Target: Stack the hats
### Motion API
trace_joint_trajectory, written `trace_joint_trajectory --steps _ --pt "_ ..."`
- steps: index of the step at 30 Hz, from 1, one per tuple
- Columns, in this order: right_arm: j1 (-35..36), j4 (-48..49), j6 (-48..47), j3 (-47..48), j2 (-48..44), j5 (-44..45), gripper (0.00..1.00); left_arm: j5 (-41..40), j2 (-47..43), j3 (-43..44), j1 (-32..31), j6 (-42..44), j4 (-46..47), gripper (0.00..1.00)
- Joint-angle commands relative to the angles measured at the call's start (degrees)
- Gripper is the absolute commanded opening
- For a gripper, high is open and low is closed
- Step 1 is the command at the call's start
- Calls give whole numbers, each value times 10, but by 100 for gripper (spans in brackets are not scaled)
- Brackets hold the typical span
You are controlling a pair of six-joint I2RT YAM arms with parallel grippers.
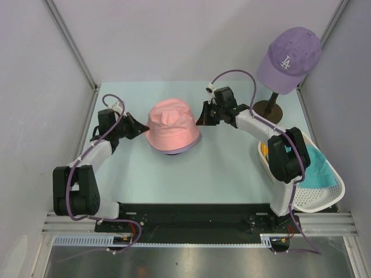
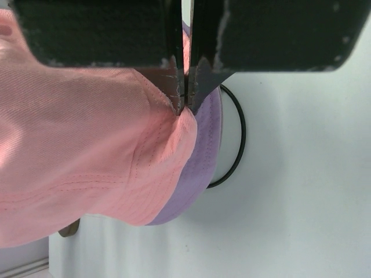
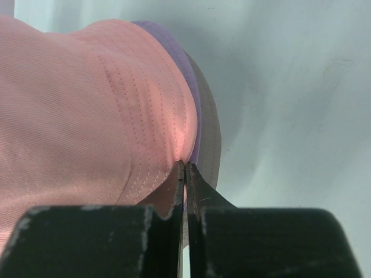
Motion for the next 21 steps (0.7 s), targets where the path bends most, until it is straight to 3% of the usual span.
trace_joint_trajectory --steps 1,6,8,9,10,11,12,13,14,16,21 --pt "-5 -96 -33 -33 -1 81 0 -90 -5 -24 6 41 -91 0" --pt "-1 -93 -41 -28 -10 87 0 -90 -12 -23 6 44 -99 0" --pt "-1 -90 -45 -24 -17 81 4 -91 -22 -7 5 42 -112 6" --pt "0 -88 -45 -18 -24 80 11 -92 -27 1 5 41 -119 12" --pt "0 -89 -46 -14 -30 80 19 -100 -38 19 5 41 -126 33" --pt "1 -89 -46 -10 -35 80 37 -107 -43 29 6 41 -144 42" --pt "2 -88 -46 -7 -46 80 45 -118 -49 40 6 42 -152 51" --pt "2 -87 -46 -6 -52 83 53 -137 -57 60 7 47 -162 75" --pt "1 -89 -46 -5 -59 86 63 -150 -70 70 15 56 -182 82" --pt "1 -92 -45 -15 -85 99 70 -164 -86 85 28 63 -198 92" --pt "4 -92 -46 -77 -164 144 76 -199 -137 99 53 89 -245 96"
